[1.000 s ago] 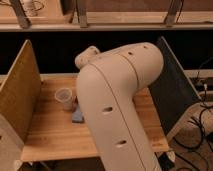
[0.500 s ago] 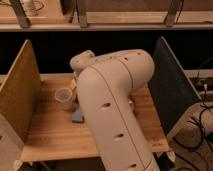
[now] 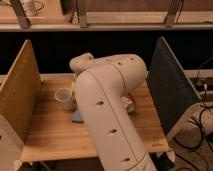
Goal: Place the pepper on the white sponge
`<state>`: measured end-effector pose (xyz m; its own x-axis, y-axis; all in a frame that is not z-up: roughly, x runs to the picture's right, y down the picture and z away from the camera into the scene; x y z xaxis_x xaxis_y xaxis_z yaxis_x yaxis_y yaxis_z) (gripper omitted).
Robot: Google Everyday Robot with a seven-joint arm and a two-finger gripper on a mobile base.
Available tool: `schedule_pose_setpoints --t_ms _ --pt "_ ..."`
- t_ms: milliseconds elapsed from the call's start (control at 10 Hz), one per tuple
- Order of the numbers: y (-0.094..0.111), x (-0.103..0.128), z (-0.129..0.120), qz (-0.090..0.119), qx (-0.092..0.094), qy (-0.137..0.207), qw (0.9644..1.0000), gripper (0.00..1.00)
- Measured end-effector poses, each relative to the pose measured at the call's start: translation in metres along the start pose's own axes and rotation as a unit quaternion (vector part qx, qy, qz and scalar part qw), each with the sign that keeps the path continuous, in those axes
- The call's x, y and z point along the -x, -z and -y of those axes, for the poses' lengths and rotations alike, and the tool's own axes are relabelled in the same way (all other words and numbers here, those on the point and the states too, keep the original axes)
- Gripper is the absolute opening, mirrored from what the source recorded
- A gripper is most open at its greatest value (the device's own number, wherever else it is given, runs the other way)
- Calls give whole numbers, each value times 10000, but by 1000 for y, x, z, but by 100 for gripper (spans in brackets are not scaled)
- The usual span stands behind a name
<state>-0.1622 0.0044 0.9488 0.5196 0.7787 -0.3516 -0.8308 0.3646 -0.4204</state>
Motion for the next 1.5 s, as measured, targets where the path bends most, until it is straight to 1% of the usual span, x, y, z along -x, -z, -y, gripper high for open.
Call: schedule_pose_setpoints --t_ms 200,300,500,800,1300,1500 --pt "-10 8 -8 -33 215 54 9997 73" --pt "-13 10 -10 -49 255 89 9996 73" --pt "-23 11 -12 -186 319 159 9992 73" --pt "-33 9 -9 -339 343 139 9987 73" --pt "-31 9 -6 -314 323 134 9989 73" --pt "-24 5 7 -279 312 9 9991 73"
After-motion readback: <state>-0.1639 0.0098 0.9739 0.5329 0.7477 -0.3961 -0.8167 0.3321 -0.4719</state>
